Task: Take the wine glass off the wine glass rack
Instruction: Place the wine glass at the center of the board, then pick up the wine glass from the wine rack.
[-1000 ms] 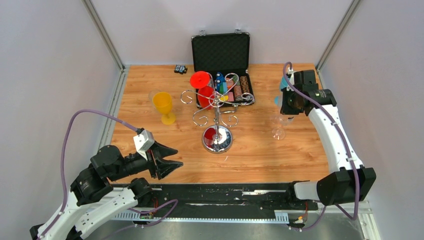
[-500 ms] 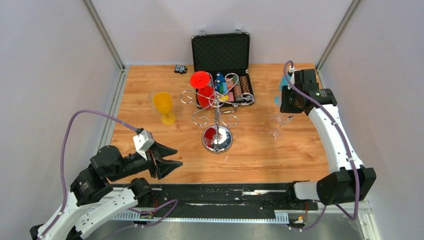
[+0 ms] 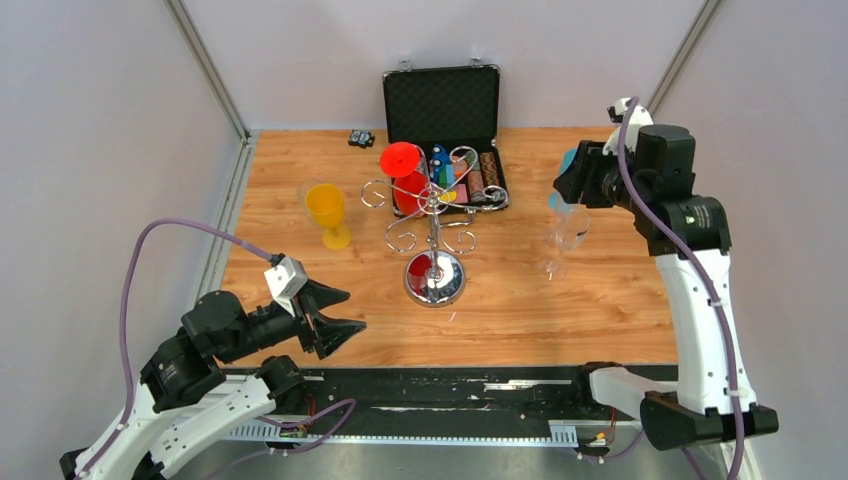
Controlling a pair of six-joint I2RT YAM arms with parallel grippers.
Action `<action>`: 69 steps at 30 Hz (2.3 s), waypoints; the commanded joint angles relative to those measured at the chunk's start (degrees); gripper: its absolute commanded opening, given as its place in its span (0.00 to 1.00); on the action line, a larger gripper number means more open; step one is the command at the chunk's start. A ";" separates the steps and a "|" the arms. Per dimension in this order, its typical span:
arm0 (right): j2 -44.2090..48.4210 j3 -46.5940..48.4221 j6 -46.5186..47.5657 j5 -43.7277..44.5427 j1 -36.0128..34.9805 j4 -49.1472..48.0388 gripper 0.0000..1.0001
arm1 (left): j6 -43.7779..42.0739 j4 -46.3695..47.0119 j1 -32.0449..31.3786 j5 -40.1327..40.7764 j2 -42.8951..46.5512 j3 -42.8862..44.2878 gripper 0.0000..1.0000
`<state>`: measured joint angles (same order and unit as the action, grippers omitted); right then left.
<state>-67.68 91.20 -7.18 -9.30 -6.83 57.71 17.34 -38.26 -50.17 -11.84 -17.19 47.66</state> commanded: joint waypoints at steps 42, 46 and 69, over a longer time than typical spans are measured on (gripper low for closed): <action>12.17 -15.32 -4.65 -24.58 -25.51 -33.42 0.59 | 6.12 6.98 0.15 5.35 -25.18 26.70 0.93; 13.27 -15.70 -3.05 -23.58 -27.52 -33.45 0.60 | 5.60 6.29 0.13 6.17 -31.26 33.95 0.94; 21.77 -17.62 0.12 -23.80 -28.24 -31.93 0.63 | 11.10 7.90 31.72 -16.33 -52.49 46.71 0.93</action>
<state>-47.11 73.84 -8.67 -32.64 -34.76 27.14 25.50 -35.75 -23.11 -19.05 -68.38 95.88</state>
